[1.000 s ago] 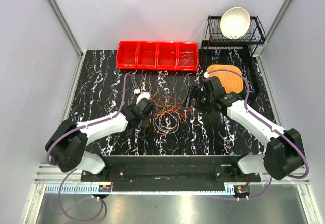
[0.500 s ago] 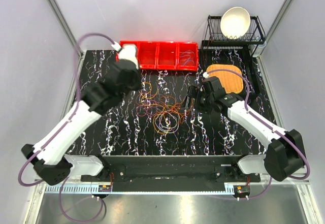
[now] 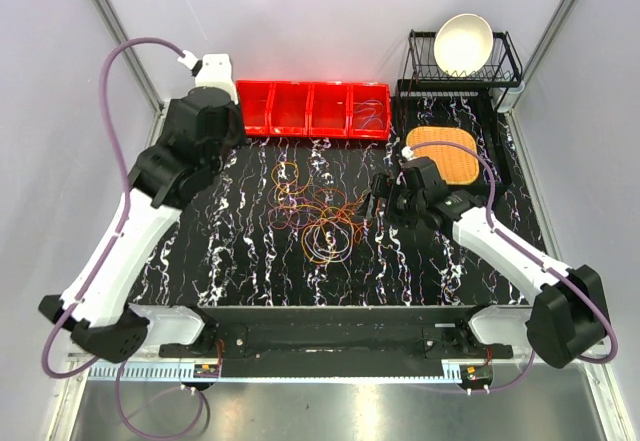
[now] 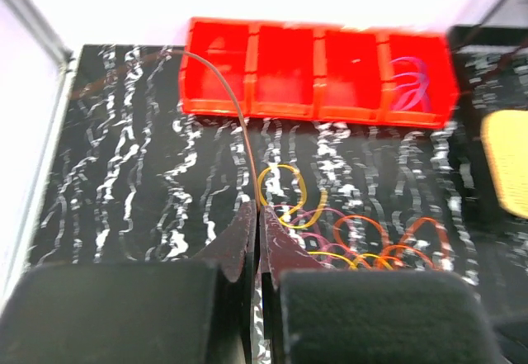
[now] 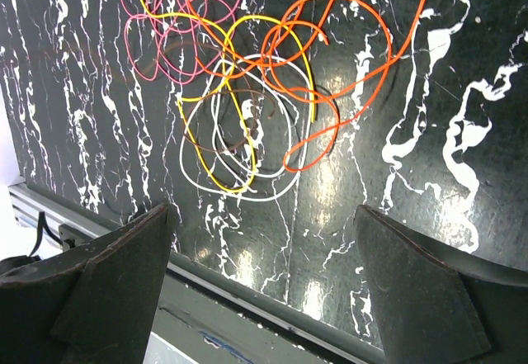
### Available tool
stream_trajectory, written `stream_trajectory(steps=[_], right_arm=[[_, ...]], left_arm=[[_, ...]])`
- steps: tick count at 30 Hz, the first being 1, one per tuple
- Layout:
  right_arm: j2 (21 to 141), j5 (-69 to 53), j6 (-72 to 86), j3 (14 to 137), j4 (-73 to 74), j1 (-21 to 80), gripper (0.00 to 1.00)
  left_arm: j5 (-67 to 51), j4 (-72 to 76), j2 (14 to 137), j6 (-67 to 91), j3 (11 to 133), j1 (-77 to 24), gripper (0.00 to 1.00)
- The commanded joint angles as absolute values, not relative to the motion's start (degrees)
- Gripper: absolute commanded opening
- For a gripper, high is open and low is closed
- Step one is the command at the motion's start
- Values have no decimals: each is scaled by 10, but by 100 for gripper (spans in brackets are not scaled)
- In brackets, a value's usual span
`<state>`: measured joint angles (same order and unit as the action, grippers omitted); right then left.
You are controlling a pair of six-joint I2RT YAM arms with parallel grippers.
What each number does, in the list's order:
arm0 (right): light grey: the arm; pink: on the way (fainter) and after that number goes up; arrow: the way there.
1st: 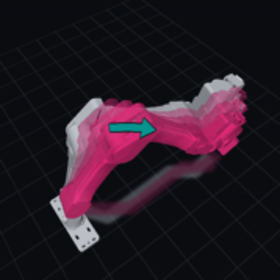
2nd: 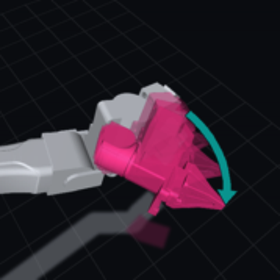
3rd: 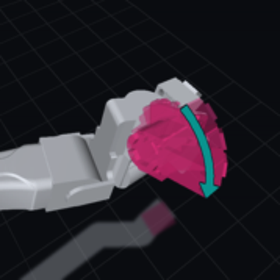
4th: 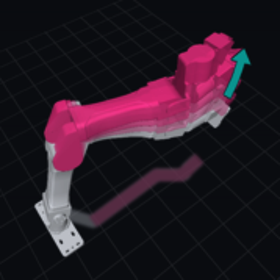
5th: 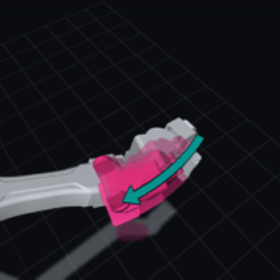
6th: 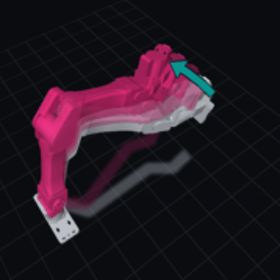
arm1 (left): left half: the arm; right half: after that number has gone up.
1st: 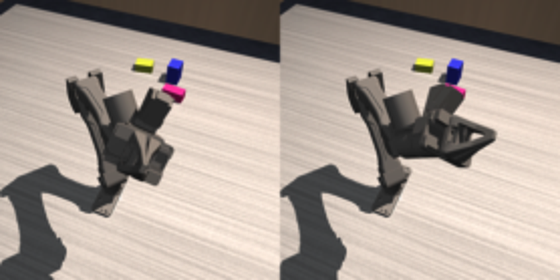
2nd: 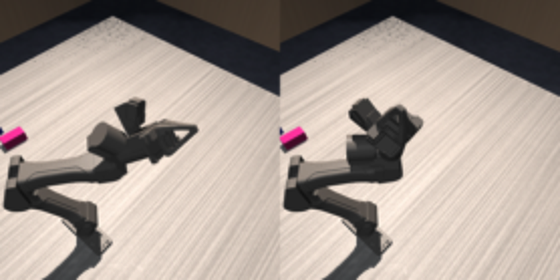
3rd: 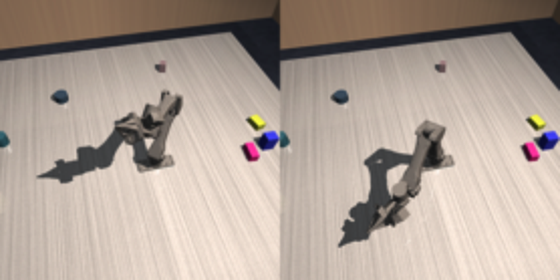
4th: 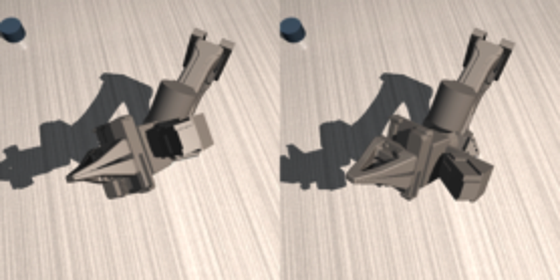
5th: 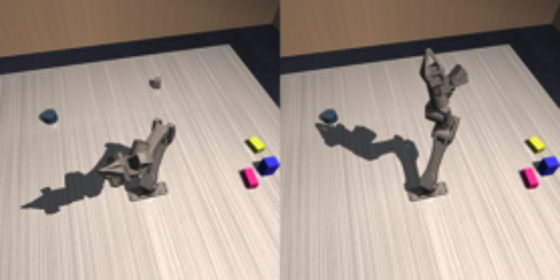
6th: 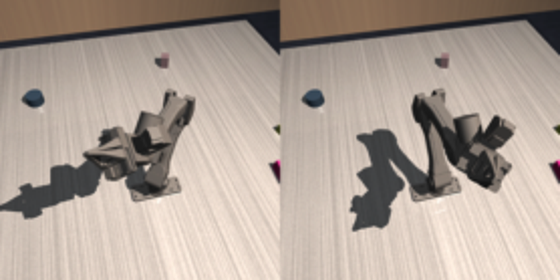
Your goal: Untangle the cables
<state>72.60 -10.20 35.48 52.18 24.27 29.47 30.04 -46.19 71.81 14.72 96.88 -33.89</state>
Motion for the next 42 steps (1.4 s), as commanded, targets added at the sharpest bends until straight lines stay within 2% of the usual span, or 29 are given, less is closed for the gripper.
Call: stream_trajectory(steps=[1, 8, 14, 18, 20, 23, 25, 29, 35, 42], right_arm=[[692, -113, 361, 500, 208, 301, 95], [680, -134, 361, 472, 189, 301, 95], [681, -156, 347, 462, 165, 301, 96], [686, -168, 332, 468, 161, 301, 96], [689, -173, 328, 469, 160, 301, 96], [693, -190, 311, 466, 150, 301, 97], [691, -219, 303, 464, 125, 301, 97], [707, -263, 284, 474, 70, 301, 97], [793, -242, 268, 565, 42, 306, 93], [958, -232, 233, 697, 24, 347, 89]], left_arm=[[269, -399, 758, 112, 990, -289, 0], [250, -415, 871, 85, 1219, -230, 0], [241, -337, 964, 64, 1372, -193, 0], [233, -162, 965, 56, 1321, -174, 0], [238, -129, 975, 63, 1324, -164, 0], [212, -161, 1011, 105, 1387, -148, 0], [178, -172, 1003, 126, 1384, -147, 0], [153, -112, 931, 147, 1247, -147, 0], [135, -119, 896, 142, 1205, -147, 0], [109, -123, 876, 131, 1173, -148, 0]])
